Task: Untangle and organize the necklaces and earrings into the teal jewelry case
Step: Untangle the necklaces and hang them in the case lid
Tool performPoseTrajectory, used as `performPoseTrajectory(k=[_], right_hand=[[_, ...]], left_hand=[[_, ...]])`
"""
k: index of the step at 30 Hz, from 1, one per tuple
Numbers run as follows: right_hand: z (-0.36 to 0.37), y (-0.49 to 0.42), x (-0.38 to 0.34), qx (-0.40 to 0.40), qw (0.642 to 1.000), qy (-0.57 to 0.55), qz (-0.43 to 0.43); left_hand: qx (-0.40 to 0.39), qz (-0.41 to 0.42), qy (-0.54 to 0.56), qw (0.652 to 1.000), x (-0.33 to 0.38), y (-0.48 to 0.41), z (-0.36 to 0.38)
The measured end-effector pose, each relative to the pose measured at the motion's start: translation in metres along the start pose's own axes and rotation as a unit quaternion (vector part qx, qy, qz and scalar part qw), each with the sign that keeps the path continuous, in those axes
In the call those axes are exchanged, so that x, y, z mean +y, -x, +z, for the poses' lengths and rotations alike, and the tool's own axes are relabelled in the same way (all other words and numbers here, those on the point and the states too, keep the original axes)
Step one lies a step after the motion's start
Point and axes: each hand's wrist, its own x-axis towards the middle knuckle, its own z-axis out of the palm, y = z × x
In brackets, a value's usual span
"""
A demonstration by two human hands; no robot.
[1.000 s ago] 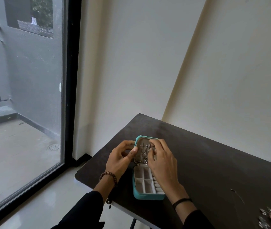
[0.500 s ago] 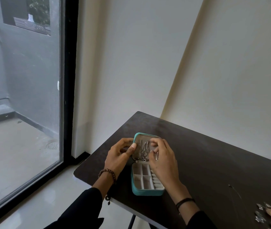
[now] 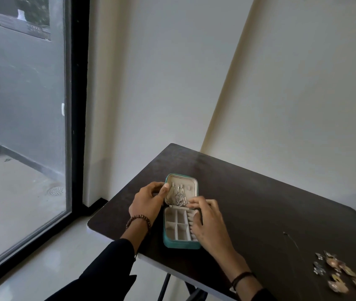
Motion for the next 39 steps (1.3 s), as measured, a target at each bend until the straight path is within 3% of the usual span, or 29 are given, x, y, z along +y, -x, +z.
performPoseTrajectory(k=[7, 11, 14, 25, 31, 39], right_hand=[[-0.007, 0.011, -0.002, -0.02, 0.999, -0.019, 0.02], [-0.013, 0.02, -0.003, -0.022, 0.999, -0.016, 0.023], [-0.02, 0.028, -0.002, -0.01, 0.999, -0.026, 0.028], [-0.06, 0.057, 0.017, 0.027, 0.998, -0.054, 0.008], [-0.095, 0.069, 0.059, 0.022, 0.998, -0.005, 0.051], [-0.147, 0.067, 0.124, 0.005, 0.984, 0.086, 0.155]], left_hand=[[-0.008, -0.017, -0.018, 1.0, 0.009, 0.004, -0.006], [0.007, 0.019, -0.183, 0.983, 0.029, 0.013, -0.013], [0.0, 0.053, -0.238, 0.97, 0.045, 0.021, -0.014], [-0.035, 0.144, -0.243, 0.959, 0.091, 0.06, 0.027], [-0.13, 0.174, -0.19, 0.957, 0.115, 0.084, 0.084], [-0.289, 0.189, -0.185, 0.92, 0.129, 0.112, 0.182]])
